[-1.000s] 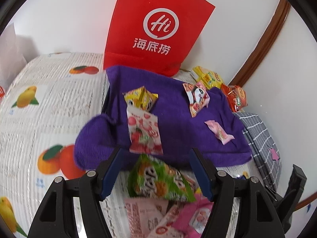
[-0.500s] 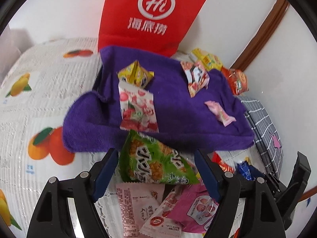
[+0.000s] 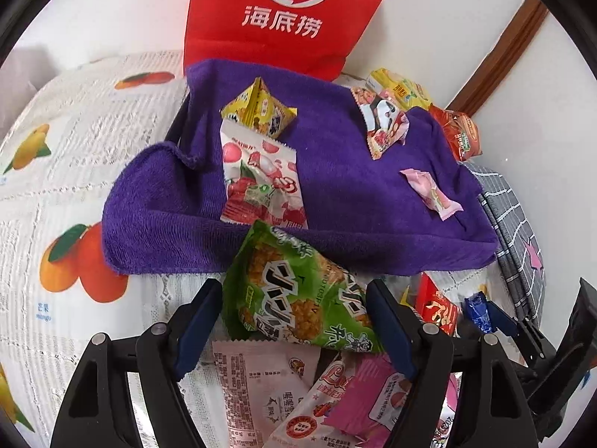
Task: Organize snacks
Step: 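Carry both packets to the towel while the right gripper releases the blue packet, then lower the green snack bag onto the towel and open the left gripper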
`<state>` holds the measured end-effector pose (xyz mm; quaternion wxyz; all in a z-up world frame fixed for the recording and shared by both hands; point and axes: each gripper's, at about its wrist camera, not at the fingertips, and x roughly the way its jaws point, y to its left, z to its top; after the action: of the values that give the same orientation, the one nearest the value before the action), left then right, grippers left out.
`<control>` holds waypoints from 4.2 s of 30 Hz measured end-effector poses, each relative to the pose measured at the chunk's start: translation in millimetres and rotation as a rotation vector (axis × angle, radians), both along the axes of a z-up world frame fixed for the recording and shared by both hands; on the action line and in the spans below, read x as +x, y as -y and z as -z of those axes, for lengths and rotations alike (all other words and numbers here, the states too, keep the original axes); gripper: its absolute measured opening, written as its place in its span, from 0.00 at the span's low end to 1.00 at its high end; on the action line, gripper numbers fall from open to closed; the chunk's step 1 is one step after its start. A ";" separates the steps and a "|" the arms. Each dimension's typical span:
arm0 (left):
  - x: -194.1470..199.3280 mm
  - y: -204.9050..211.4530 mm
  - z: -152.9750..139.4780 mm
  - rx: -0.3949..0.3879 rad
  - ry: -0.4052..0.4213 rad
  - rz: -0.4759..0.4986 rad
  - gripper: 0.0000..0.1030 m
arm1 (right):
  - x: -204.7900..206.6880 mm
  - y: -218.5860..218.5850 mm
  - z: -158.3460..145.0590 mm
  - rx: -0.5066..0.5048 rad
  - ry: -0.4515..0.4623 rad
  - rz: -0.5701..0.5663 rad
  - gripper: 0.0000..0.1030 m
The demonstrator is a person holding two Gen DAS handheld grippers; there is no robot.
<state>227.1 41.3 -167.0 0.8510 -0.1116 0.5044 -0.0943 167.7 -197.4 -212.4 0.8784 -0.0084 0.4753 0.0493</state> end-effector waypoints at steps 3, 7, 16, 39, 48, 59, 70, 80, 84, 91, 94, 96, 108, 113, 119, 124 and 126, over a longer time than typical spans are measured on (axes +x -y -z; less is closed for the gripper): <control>-3.4 1.1 -6.0 0.012 0.034 0.000 0.62 | -0.1 -0.4 -0.1 0.002 0.001 0.000 0.59; -5.8 -1.6 -12.8 -0.011 0.059 -0.001 0.58 | -0.3 0.1 -0.3 0.009 0.001 0.002 0.59; -14.2 -9.2 -32.8 -0.077 0.144 0.010 0.55 | -0.7 0.6 -0.5 0.008 0.002 0.002 0.59; -27.5 -23.7 -60.6 -0.194 0.301 0.001 0.55 | -7.8 9.5 -7.3 0.076 0.037 0.045 0.52; -28.5 -31.5 -61.1 -0.206 0.312 -0.035 0.55 | -8.9 -1.5 -58.9 0.145 0.137 -0.007 0.52; -27.2 -42.3 -61.6 -0.217 0.328 -0.077 0.55 | 53.4 -27.9 -109.1 0.164 0.237 -0.059 0.52; -22.7 -59.5 -54.7 -0.232 0.315 -0.165 0.55 | 124.5 -51.8 -54.8 0.247 0.120 -0.117 0.52; -21.6 -60.0 -50.2 -0.235 0.310 -0.191 0.55 | 126.0 -54.4 -20.8 0.217 0.057 -0.115 0.54; -23.6 -57.2 -52.3 -0.227 0.325 -0.180 0.55 | 130.8 -53.3 -8.5 0.241 0.016 -0.089 0.56; -26.6 -54.6 -54.3 -0.250 0.346 -0.157 0.55 | 125.9 -49.9 -17.1 0.266 0.047 -0.096 0.73; -26.4 -51.9 -54.0 -0.254 0.349 -0.147 0.55 | 122.6 -47.4 -23.9 0.273 0.080 -0.105 0.76; -26.9 -50.7 -54.1 -0.247 0.353 -0.145 0.55 | 121.0 -43.0 -27.8 0.283 0.101 -0.099 0.76; -6.8 -23.1 -52.4 -0.185 0.306 -0.094 0.55 | 123.6 -6.8 -42.1 0.343 0.143 0.004 0.76; 15.3 -4.4 -57.5 -0.132 0.301 -0.084 0.55 | 127.0 14.2 -40.8 0.425 0.129 0.062 0.76; 45.2 19.0 -39.9 -0.106 0.266 -0.072 0.56 | 129.5 25.9 -37.2 0.483 0.112 0.082 0.76; 60.4 28.9 -32.0 -0.047 0.219 -0.053 0.56 | 130.7 25.1 -34.9 0.488 0.099 0.075 0.76; 66.5 32.1 -26.6 -0.036 0.182 -0.042 0.56 | 129.8 23.9 -35.4 0.497 0.099 0.066 0.76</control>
<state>293.6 9.2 -140.4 0.8930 -0.1282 0.4208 -0.0952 297.4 -221.2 -177.0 0.8768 0.2206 0.4051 0.1355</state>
